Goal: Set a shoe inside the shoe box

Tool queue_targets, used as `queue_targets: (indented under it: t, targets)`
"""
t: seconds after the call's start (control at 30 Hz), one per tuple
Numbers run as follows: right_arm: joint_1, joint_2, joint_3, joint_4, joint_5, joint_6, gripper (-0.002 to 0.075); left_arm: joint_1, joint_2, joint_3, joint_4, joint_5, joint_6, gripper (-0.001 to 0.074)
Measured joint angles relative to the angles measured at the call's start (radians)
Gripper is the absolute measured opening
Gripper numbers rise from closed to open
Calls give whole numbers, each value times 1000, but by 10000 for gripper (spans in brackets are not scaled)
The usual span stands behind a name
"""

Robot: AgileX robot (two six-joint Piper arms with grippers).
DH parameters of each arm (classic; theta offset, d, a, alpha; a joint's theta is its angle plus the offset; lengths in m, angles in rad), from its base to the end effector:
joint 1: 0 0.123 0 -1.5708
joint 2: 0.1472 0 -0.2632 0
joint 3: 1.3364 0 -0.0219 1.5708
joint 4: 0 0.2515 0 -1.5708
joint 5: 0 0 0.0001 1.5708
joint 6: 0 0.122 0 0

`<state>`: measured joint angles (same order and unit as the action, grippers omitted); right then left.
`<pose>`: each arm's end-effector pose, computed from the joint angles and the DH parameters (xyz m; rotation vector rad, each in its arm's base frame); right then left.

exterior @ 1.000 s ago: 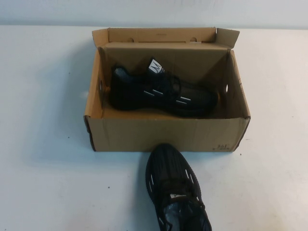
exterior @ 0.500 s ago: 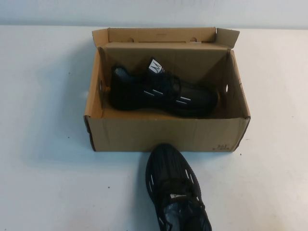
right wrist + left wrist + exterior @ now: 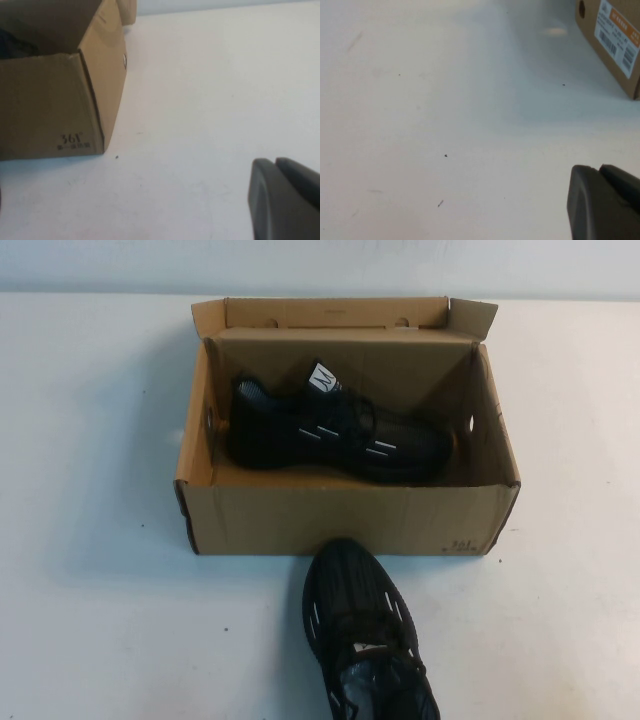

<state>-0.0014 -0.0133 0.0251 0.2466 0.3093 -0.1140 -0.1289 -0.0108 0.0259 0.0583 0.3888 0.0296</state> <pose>0.1069 0.0089 0.1717 0.0570 1.7969 0.1526 0.1039 -0.0107 0.1607 0.1850 1.8777 -0.0102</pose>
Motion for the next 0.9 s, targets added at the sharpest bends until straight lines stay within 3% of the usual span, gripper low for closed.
queue_targets:
  t: [0.2,0.6,0.9]
  targets:
    - [0,0,0,2,-143,0,-16,0,0,0,0,-97,0,-3]
    - [0,0,0,5,-464,0,-16,0,0,0,0,-505,0,-3]
    - [0,0,0,6,-451,0,-16,0,0,0,0,-486,0,-3]
